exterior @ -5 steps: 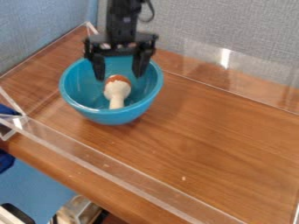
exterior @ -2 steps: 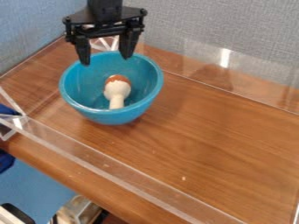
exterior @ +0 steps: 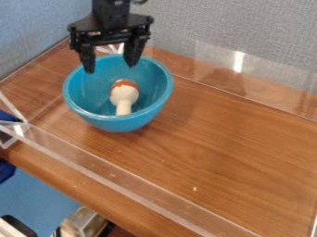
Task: Put the mushroom in the blue bowl
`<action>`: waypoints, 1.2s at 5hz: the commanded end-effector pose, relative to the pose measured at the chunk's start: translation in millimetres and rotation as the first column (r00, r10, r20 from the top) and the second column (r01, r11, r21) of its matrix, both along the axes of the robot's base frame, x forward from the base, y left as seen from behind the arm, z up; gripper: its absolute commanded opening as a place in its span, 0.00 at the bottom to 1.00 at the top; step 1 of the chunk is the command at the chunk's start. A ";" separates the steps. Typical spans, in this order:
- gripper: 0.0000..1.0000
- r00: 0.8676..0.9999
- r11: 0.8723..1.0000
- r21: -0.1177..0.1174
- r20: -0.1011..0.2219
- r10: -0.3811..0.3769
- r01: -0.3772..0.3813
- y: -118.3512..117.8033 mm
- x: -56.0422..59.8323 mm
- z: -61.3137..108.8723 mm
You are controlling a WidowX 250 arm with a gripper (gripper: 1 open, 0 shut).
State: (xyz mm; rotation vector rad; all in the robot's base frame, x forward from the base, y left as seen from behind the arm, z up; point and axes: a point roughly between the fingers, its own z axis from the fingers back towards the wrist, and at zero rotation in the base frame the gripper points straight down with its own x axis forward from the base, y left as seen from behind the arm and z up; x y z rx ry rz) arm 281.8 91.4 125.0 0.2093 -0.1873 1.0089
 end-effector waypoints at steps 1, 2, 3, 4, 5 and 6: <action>1.00 0.999 1.000 0.023 0.030 -0.013 0.013 -4.6 3.1 5.5; 1.00 0.999 0.999 0.031 0.026 -0.033 0.032 -12.2 5.0 1.1; 1.00 0.999 0.999 0.035 0.031 -0.026 0.025 -23.8 9.2 8.5; 1.00 0.999 0.999 0.035 0.037 -0.013 0.012 -32.2 13.5 16.3; 1.00 0.998 0.997 0.046 0.021 -0.059 0.058 -36.6 10.3 11.4; 1.00 0.995 0.993 0.056 0.004 -0.104 0.103 -40.7 6.9 6.2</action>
